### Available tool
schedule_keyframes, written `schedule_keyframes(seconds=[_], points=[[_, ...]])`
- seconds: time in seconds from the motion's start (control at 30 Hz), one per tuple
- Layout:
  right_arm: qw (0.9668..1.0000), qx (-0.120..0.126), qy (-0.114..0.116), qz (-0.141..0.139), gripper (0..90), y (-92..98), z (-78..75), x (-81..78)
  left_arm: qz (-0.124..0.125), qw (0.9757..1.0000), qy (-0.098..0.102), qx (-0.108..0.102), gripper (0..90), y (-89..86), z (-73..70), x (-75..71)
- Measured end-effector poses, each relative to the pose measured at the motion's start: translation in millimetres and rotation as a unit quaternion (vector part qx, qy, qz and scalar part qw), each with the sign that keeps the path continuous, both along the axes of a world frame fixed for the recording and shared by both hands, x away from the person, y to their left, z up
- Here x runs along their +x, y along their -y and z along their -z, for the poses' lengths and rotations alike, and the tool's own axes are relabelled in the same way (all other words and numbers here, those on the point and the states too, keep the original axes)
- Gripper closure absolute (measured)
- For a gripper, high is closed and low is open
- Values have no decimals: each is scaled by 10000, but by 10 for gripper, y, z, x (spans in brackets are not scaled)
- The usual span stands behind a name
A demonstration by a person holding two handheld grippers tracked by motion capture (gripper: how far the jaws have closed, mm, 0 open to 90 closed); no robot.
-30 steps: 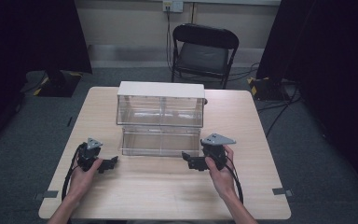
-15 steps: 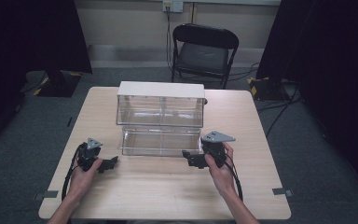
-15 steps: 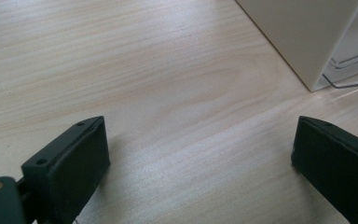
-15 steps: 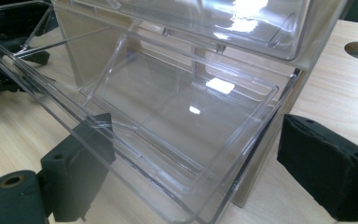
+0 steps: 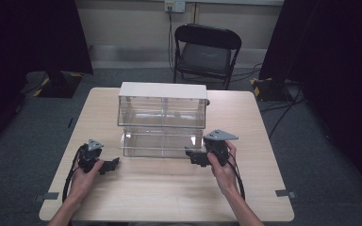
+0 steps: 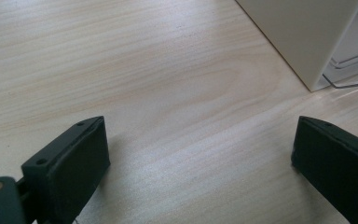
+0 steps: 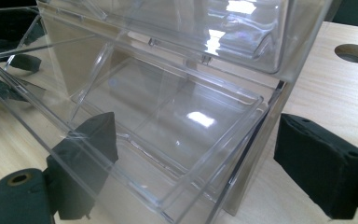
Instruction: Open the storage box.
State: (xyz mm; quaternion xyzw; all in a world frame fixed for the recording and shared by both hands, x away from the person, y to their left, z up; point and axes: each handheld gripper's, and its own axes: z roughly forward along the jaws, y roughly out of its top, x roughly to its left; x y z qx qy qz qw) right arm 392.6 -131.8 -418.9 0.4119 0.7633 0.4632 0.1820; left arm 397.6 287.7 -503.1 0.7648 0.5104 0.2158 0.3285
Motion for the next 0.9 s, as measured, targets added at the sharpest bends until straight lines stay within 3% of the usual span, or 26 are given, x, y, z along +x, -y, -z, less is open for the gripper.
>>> schedule_keyframes(seconds=[0.9], points=[[9999,89,111,78,140,-34,-78,102,-1,10000,-1,0,35,0,0,0]])
